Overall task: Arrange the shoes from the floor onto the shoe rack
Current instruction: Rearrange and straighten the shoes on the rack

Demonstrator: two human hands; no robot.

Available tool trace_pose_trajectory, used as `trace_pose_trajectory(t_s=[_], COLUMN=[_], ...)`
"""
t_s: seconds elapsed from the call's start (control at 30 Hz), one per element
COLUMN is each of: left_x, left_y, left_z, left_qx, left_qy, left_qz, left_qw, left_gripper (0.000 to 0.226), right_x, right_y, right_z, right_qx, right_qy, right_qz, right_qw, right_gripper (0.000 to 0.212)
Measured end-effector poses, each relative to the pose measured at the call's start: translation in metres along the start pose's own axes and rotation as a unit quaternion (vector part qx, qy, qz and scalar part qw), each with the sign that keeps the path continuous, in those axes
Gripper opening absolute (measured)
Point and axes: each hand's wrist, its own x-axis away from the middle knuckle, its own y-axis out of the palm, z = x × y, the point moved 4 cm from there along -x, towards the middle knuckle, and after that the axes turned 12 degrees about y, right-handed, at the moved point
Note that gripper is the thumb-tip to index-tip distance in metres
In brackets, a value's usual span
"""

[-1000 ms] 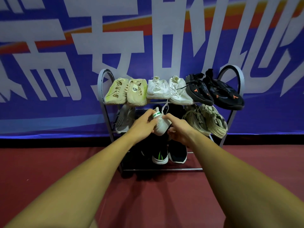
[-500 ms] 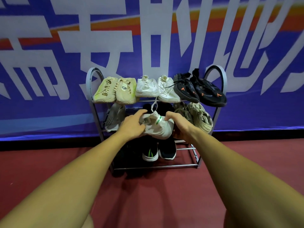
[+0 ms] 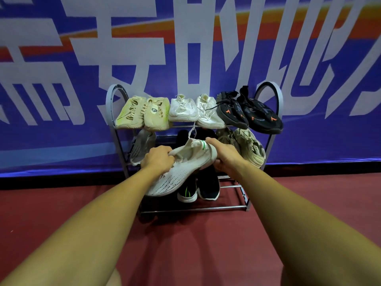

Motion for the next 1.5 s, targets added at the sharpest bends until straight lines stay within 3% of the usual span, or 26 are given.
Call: trace_pose_trajectory(t_s=[0.2,0.3,0.37,0.5,0.7,0.87,0.97,1.03,1.13,1.27,1.37,1.5], left_x=[-0.003,-0.005,-0.005,-0.003,0.003,0.015,0.016,0.015,0.009,0.001,-0.008,-0.017], left_y=[-0.002,0.000,0.003,0.004,0.001,0.002,0.003,0.006,0.007,0.000,0.001,0.006], left_z=[-0.006,-0.003,0.000,0.000,-0.002,0.015,0.009,0.003,-0.007,-0.016,-0.022,-0.029], left_qx=[0.046,0.071,0.090,0.112,0.206,0.239,0.269,0.307,0.337,0.360,0.373,0.378], left_qy=[-0.061,-0.070,-0.075,-0.082,-0.034,-0.033,-0.054,-0.066,-0.064,-0.079,-0.083,-0.102], left_qz=[0.021,0.020,0.019,0.018,-0.042,-0.169,-0.198,-0.202,-0.160,-0.082,-0.037,0.028], left_qw=[0.997,0.995,0.993,0.990,0.977,0.956,0.941,0.928,0.926,0.926,0.923,0.920], left_gripper=[0.033,0.032,0.039,0.044,0.041,0.025,0.014,0.020,0.043,0.042,0.042,0.035], right_x=[-0.008,0.000,0.003,0.000,-0.011,-0.015,-0.018,-0.021,-0.019,-0.022,-0.021,-0.021], right_y=[0.008,0.021,0.029,0.035,0.029,0.024,0.027,0.027,0.033,0.051,0.059,0.061], right_z=[0.005,0.014,0.021,0.023,0.013,0.007,0.006,0.006,0.003,0.007,0.007,0.010], right_qx=[-0.013,0.085,0.165,0.209,0.195,0.157,0.123,0.097,0.062,0.051,0.105,0.158], right_qy=[0.030,0.090,0.116,0.109,0.020,-0.014,-0.030,-0.033,-0.026,0.011,0.015,0.045], right_qz=[-0.003,-0.059,-0.088,-0.087,-0.004,0.049,0.073,0.088,0.034,-0.070,-0.048,-0.020], right_qw=[0.999,0.991,0.975,0.968,0.981,0.986,0.989,0.991,0.997,0.996,0.993,0.986], right_gripper=[0.042,0.030,0.032,0.017,0.007,0.006,0.006,0.009,0.015,0.033,0.013,0.015])
